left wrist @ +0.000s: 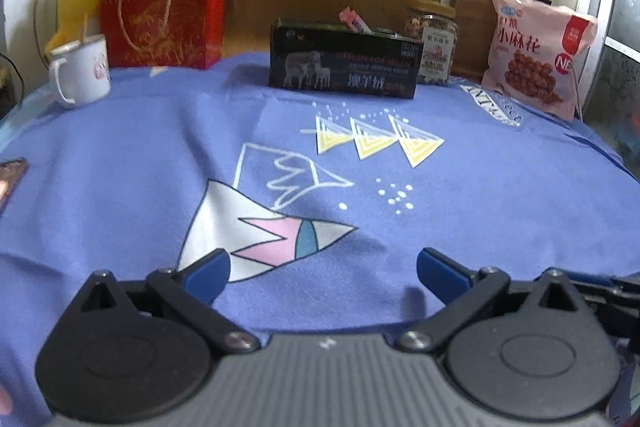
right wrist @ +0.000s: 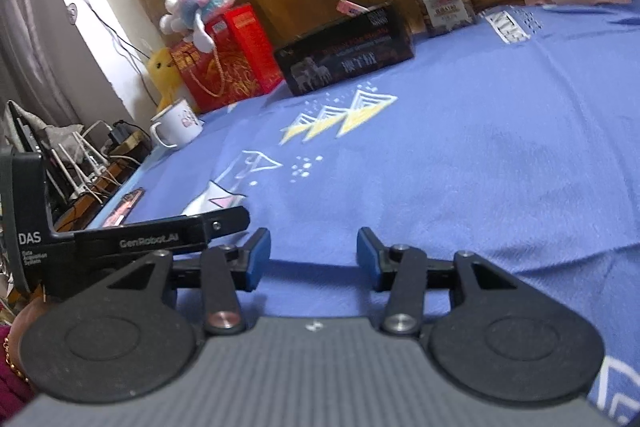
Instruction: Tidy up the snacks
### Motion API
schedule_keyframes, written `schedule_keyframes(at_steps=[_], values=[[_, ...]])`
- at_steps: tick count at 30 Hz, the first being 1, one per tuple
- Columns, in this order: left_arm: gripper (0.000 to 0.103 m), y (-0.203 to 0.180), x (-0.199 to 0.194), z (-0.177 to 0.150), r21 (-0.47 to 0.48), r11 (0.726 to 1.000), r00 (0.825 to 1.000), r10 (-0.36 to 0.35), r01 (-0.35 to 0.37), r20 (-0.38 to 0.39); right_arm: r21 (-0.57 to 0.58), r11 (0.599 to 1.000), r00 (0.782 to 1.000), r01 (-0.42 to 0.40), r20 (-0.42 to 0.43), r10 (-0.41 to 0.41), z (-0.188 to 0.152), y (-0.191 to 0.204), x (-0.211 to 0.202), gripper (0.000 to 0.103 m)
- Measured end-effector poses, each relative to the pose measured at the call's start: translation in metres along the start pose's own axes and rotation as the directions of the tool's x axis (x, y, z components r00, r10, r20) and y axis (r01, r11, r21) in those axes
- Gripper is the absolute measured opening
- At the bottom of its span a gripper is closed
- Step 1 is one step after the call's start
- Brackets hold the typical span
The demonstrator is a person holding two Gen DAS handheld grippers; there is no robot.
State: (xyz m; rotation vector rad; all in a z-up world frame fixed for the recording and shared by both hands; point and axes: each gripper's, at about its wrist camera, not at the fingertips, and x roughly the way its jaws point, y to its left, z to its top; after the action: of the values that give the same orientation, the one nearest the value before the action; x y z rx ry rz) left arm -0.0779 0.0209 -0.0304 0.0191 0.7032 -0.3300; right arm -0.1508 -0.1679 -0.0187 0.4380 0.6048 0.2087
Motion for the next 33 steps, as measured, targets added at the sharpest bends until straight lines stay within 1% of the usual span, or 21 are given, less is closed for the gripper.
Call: schedule_keyframes(at_steps=[3, 5, 9, 11, 13, 15, 17, 22, 24, 29, 33], values=[[0.103, -0.008, -0.015, 0.003, 0.024, 0.999, 0.999, 0.028, -0.029, 0.037, -0.04, 0.999, 0.999, 0.019, 0.049, -0.017, 0.003, 0.011, -0.012, 0.05], [0.103, -0.014, -0.029, 0.006, 0.039, 0.998, 0.997, 0.04, -0.043, 0.069, -0.058, 0.998, 0.996, 0.019, 0.084, -0.014, 0.008, 0.018, -0.022, 0.051], [0.103, -0.027, -0.055, 0.013, 0.093, 0.991, 0.986, 0.086, -0.1, 0.14, -0.093, 0.995, 0.988, 0.021, 0.156, -0.007, 0.018, 0.034, -0.043, 0.053], [0.103, -0.035, -0.066, 0.015, 0.124, 0.985, 0.981, 0.095, -0.117, 0.169, -0.109, 0.994, 0.984, 0.013, 0.177, 0.006, 0.022, 0.039, -0.052, 0.053], [0.103, -0.039, -0.074, 0.017, 0.155, 0.982, 0.979, 0.081, -0.11, 0.185, -0.113, 0.994, 0.982, -0.009, 0.184, 0.03, 0.026, 0.04, -0.06, 0.053], [0.103, -0.042, -0.082, 0.018, 0.177, 0.98, 0.979, 0.053, -0.088, 0.196, -0.111, 0.993, 0.981, -0.028, 0.188, 0.049, 0.03, 0.04, -0.065, 0.054], [0.103, -0.044, -0.09, 0.017, 0.188, 0.979, 0.975, 0.038, -0.08, 0.218, -0.118, 0.992, 0.979, -0.042, 0.196, 0.064, 0.033, 0.04, -0.071, 0.058], [0.103, -0.045, -0.107, 0.022, 0.182, 0.978, 0.96, 0.044, -0.098, 0.277, -0.148, 0.989, 0.97, -0.032, 0.233, 0.066, 0.033, 0.047, -0.081, 0.061], [0.103, -0.043, -0.112, 0.023, 0.164, 0.982, 0.958, 0.048, -0.097, 0.283, -0.158, 0.987, 0.97, -0.027, 0.236, 0.064, 0.032, 0.048, -0.081, 0.062], [0.103, -0.038, -0.115, 0.027, 0.131, 0.989, 0.97, 0.036, -0.069, 0.242, -0.174, 0.984, 0.969, -0.021, 0.238, 0.062, 0.029, 0.052, -0.079, 0.062], [0.103, -0.036, -0.117, 0.025, 0.127, 0.99, 0.974, 0.025, -0.055, 0.226, -0.177, 0.984, 0.971, -0.019, 0.23, 0.06, 0.028, 0.053, -0.077, 0.062]])
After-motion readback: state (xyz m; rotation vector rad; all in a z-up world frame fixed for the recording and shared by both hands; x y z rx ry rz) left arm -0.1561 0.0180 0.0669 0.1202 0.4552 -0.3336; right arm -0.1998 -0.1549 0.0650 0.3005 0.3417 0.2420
